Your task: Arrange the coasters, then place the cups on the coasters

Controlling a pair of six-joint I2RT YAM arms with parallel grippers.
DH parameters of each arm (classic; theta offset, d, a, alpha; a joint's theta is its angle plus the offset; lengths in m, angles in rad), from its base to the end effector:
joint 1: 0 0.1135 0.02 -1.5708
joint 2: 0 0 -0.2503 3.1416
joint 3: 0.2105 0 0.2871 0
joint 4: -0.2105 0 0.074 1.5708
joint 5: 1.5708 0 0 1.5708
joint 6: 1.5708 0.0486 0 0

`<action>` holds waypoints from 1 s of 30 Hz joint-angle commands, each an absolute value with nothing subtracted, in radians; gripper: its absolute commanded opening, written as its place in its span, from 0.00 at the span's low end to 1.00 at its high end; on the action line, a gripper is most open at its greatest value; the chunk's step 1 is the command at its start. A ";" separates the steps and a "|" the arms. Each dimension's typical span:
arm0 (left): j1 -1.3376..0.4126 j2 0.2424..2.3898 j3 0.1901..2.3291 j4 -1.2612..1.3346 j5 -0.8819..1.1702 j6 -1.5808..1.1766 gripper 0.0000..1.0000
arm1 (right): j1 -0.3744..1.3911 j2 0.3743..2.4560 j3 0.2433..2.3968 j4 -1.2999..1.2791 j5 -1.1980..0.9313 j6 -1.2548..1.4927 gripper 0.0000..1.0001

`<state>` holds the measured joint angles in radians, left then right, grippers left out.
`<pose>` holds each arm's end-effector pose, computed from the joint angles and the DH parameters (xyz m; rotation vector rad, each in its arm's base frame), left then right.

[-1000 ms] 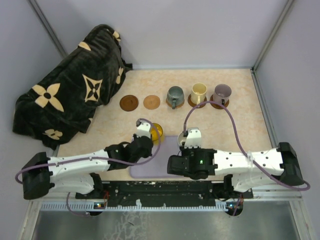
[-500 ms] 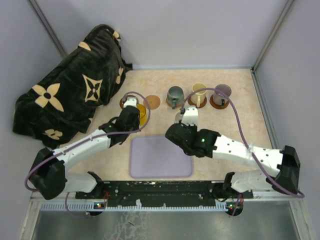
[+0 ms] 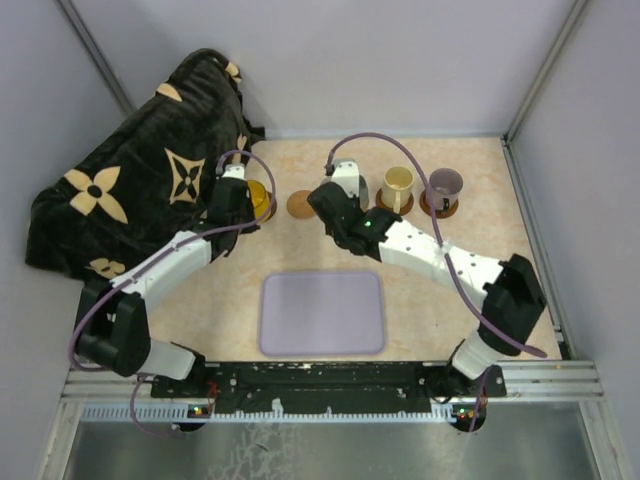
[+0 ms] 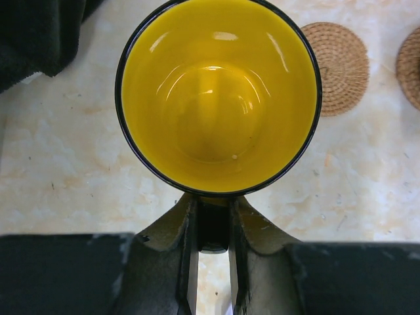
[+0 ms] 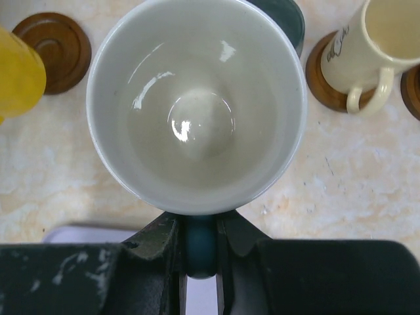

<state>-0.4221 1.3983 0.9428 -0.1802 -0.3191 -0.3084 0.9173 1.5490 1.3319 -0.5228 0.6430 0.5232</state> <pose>0.3276 -0.1304 0.2191 -0.0525 2.1698 -0.0650 0.2572 0.2880 0.2857 -0.1096 2.1391 0.0861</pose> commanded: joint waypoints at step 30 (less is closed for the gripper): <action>-0.275 1.712 1.177 0.014 -0.150 -0.200 0.00 | 0.728 2.033 1.797 -0.269 0.376 0.362 0.00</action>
<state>-0.2832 1.7271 1.1183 -0.0799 -0.1627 -0.2203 0.7345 2.0510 1.7229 -0.3832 0.3904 0.3840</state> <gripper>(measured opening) 0.252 0.169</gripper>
